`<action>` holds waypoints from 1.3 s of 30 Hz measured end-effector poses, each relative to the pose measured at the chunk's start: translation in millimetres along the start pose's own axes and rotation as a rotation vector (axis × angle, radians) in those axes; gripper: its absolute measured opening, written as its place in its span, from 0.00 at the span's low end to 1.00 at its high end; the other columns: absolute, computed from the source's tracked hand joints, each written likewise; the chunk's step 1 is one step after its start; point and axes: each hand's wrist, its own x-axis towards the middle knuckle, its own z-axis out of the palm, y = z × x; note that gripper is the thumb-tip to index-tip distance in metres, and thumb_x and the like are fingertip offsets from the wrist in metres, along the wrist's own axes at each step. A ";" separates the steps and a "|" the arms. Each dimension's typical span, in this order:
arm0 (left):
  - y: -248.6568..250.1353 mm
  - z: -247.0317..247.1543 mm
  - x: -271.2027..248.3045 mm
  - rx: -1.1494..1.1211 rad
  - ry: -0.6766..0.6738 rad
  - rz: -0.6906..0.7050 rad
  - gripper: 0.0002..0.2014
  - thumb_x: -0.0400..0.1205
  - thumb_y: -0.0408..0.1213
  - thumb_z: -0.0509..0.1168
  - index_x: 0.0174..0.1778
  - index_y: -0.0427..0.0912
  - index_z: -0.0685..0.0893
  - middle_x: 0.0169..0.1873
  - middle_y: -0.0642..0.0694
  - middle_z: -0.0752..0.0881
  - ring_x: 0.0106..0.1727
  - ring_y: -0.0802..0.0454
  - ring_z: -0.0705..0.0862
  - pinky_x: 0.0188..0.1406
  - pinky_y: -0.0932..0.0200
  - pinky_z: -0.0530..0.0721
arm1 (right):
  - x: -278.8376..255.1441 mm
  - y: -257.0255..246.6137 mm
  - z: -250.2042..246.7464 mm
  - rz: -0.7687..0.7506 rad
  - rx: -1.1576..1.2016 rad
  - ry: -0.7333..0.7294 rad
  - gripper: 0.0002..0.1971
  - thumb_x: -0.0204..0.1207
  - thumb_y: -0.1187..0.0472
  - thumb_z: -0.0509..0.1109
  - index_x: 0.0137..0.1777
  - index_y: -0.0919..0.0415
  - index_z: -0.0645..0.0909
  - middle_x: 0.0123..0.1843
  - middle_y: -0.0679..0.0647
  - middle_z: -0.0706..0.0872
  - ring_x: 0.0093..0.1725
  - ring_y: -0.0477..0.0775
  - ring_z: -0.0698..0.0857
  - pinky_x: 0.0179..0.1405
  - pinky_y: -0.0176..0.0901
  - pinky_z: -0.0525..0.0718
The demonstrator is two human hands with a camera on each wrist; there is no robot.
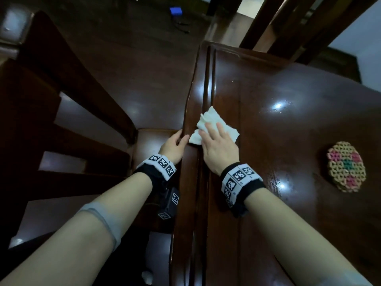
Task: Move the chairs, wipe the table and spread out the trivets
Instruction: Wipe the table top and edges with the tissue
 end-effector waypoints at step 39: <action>-59.1 103.3 -340.2 0.621 -0.197 0.260 0.29 0.86 0.43 0.56 0.84 0.46 0.57 0.84 0.42 0.53 0.84 0.43 0.52 0.82 0.46 0.50 | -592.4 -151.7 164.8 0.801 0.726 0.152 0.23 0.84 0.64 0.58 0.72 0.39 0.76 0.76 0.44 0.76 0.74 0.50 0.75 0.67 0.42 0.74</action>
